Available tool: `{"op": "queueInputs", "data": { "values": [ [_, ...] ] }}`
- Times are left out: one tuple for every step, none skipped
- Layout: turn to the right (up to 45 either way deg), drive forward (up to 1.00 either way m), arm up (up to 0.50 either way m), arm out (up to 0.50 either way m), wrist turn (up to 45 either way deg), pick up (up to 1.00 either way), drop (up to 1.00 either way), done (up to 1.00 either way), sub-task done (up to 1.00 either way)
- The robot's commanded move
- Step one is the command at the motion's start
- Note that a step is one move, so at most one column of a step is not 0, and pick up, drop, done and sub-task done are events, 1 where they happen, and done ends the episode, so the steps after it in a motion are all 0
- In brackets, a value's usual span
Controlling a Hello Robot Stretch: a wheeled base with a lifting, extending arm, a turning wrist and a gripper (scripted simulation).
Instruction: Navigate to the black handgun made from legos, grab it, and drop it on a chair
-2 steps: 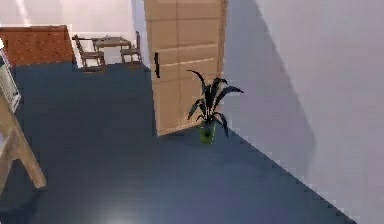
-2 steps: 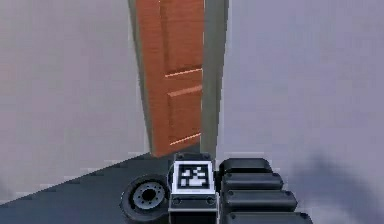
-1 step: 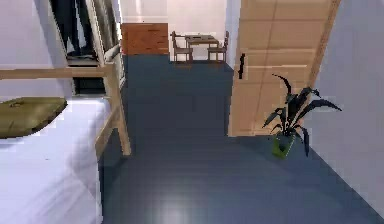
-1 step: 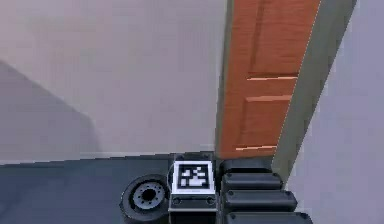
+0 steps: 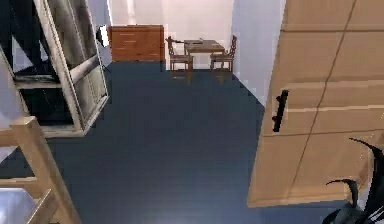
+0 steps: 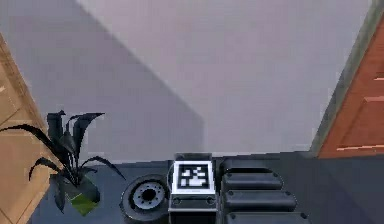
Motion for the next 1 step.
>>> {"op": "queueInputs", "data": {
  "values": [
    [-3.0,0.00,0.00,0.00,0.0,0.00,0.00,0.00,0.00]
  ]
}}
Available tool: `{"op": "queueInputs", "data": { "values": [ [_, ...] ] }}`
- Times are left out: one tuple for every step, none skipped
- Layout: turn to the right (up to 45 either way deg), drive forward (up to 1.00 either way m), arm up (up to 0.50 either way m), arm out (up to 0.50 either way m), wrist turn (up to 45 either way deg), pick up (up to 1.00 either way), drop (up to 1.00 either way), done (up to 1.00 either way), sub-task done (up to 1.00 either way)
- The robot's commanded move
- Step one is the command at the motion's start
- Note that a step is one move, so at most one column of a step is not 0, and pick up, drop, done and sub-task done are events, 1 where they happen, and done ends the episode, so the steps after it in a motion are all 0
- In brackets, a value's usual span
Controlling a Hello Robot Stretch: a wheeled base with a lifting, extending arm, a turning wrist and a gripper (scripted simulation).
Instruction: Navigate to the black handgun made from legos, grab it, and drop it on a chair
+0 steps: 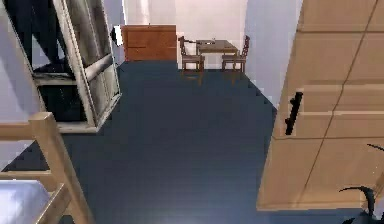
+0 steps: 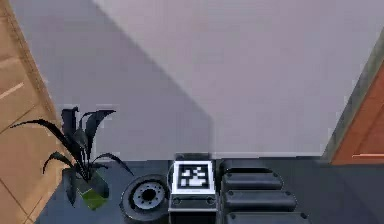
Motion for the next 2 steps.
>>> {"op": "queueInputs", "data": {
  "values": [
    [0.0,1.00,0.00,0.00,0.0,0.00,0.00,0.00,0.00],
    [-12.0,0.00,0.00,0.00,0.0,0.00,0.00,0.00,0.00]
  ]
}}
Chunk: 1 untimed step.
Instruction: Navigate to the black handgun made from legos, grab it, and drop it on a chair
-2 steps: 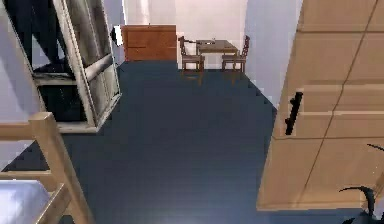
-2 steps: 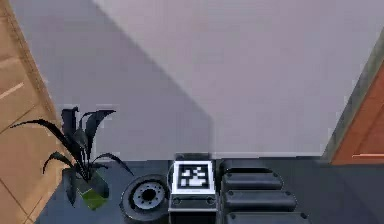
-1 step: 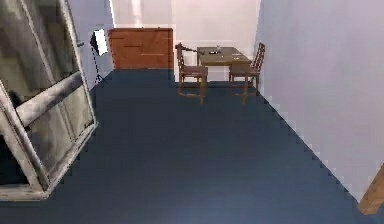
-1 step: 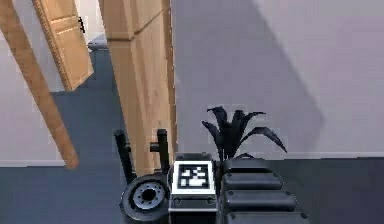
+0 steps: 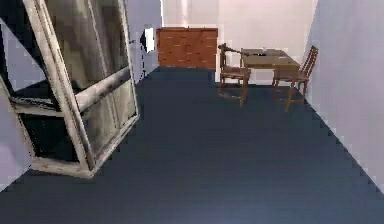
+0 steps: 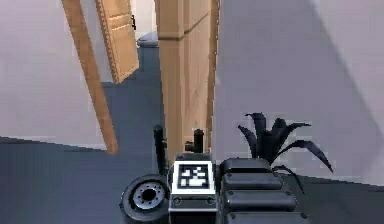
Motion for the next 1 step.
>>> {"op": "queueInputs", "data": {
  "values": [
    [0.0,1.00,0.00,0.00,0.0,0.00,0.00,0.00,0.00]
  ]
}}
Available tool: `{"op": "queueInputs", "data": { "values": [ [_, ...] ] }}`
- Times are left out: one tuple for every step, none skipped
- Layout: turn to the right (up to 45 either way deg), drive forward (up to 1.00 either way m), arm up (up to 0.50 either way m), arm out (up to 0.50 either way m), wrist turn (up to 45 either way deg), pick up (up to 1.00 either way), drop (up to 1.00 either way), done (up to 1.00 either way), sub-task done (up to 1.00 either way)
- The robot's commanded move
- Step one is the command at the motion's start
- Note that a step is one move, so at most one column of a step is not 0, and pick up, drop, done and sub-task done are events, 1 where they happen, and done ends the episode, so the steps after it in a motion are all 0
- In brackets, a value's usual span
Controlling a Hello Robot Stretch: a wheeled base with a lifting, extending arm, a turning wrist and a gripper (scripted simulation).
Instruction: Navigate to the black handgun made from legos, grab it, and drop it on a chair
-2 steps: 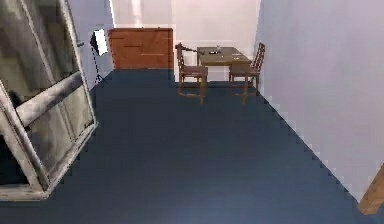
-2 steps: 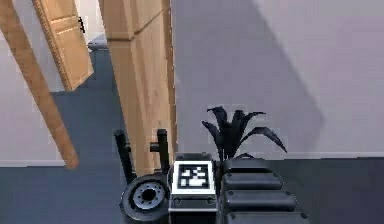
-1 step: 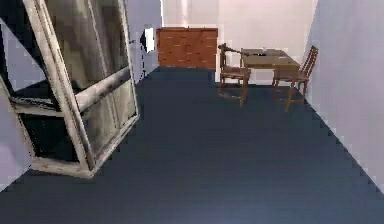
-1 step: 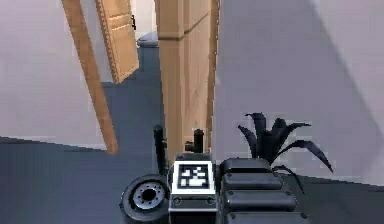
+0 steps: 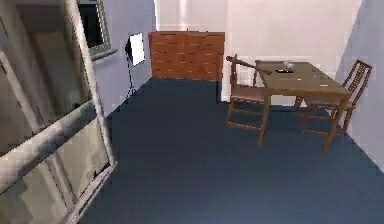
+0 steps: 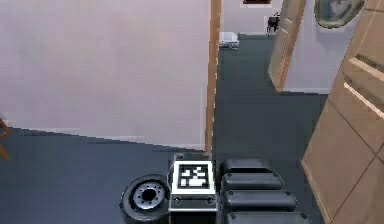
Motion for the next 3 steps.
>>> {"op": "queueInputs", "data": {
  "values": [
    [0.0,1.00,0.00,0.00,0.0,0.00,0.00,0.00,0.00],
    [-3.0,0.00,0.00,0.00,0.0,0.00,0.00,0.00,0.00],
    [-3.0,0.00,0.00,0.00,0.0,0.00,0.00,0.00,0.00]
  ]
}}
